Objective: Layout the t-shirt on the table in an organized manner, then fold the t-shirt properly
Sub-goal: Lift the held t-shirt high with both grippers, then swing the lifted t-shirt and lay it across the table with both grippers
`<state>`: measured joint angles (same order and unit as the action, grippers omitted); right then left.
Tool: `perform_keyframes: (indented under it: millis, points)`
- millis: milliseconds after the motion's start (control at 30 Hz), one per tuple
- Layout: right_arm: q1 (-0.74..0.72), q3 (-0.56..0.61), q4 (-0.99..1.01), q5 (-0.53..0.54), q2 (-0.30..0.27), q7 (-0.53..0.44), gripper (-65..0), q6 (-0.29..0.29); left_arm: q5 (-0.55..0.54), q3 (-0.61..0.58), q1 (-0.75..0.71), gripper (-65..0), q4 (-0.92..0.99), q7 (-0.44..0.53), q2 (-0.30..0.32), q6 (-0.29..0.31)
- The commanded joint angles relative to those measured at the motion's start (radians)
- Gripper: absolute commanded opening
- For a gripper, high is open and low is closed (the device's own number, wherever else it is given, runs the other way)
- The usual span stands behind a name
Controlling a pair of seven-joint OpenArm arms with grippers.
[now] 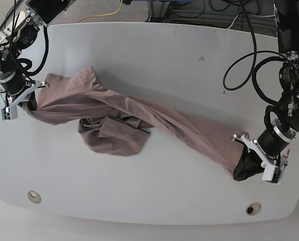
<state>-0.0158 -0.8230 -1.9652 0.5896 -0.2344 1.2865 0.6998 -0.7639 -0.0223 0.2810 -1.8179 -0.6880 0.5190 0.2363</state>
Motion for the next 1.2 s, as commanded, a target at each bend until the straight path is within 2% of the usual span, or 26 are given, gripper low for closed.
perform_keyframes:
  millis: [0, 267, 533, 833, 1167]
  points:
    - [-0.088, 0.000, -0.020, 0.017, -0.052, -0.029, -65.0, -0.002, -0.006, -0.006, 0.116, -65.0, -0.013, 0.037, -0.013, -0.004]
    - [-0.306, 0.075, -0.016, 0.013, -0.153, -0.028, -65.0, -0.002, 0.068, -0.012, 0.350, -65.0, 0.002, -0.017, -0.124, -0.005]
    - [-0.527, 0.169, 0.071, 0.011, -0.222, -0.028, -65.0, -0.002, 0.122, -0.008, 0.522, -65.0, 0.036, -0.039, -0.234, -0.005]
    - [-0.812, 0.275, 0.293, 0.010, -0.325, -0.040, -65.0, -0.002, 0.123, 0.008, 0.668, -65.0, 0.085, -0.037, -0.294, -0.007]
    - [-1.117, 0.518, 0.522, 0.010, -0.455, -0.138, -65.0, -0.002, 0.123, 0.035, 0.829, -65.0, 0.085, -0.042, -0.297, -0.008]
